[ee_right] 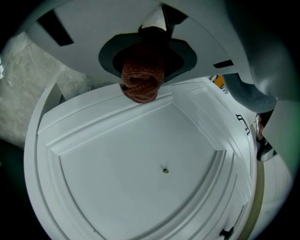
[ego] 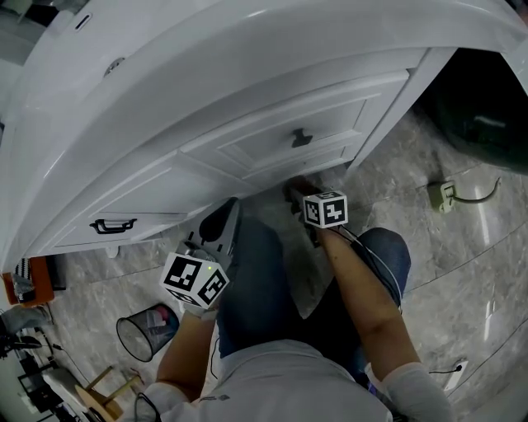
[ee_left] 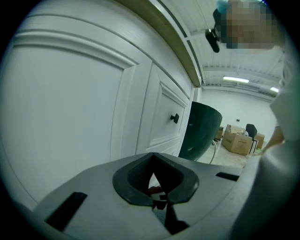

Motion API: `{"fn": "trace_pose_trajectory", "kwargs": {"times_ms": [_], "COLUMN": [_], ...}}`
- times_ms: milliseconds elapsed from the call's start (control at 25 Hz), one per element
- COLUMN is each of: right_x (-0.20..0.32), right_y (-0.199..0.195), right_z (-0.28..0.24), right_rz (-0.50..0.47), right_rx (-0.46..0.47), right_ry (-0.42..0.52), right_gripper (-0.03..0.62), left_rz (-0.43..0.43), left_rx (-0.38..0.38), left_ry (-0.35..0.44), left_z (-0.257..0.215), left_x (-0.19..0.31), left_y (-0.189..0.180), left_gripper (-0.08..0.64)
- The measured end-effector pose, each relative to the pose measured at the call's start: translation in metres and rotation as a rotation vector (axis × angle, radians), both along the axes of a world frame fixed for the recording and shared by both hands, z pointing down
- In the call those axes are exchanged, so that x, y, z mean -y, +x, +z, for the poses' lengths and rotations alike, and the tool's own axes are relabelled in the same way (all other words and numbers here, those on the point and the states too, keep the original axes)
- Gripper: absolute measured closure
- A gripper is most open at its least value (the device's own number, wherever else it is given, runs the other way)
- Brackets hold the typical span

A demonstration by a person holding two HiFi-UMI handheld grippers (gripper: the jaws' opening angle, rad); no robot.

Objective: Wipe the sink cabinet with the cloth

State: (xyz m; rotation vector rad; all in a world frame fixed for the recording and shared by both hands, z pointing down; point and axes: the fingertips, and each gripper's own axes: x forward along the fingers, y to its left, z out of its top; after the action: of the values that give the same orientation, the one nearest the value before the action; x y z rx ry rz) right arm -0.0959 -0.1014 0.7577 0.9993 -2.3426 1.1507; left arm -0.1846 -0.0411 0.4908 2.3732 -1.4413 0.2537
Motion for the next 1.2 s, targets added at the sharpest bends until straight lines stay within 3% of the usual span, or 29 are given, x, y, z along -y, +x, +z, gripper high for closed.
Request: {"fn": "trace_pose_trajectory", "kwargs": {"times_ms": [760, 1200], "right_x": [-0.033, -0.031], "right_y": [-0.083, -0.085], "right_z": [-0.005, -0.032], "right_rz": [-0.199, -0.2], "right_rx": [0.161, 0.209], "right_ry": [-0.057, -0.069], "right_gripper": [0.497, 0.496], "left_rz": [-0.022, -0.042], "left_rx": [0.018, 0.029], "left_ry": [0.0, 0.012], "left_z": [0.0, 0.001], "left_x": [-0.004, 0.0], "left_y": [-0.012, -0.017], "left_gripper": [0.549, 0.549]}}
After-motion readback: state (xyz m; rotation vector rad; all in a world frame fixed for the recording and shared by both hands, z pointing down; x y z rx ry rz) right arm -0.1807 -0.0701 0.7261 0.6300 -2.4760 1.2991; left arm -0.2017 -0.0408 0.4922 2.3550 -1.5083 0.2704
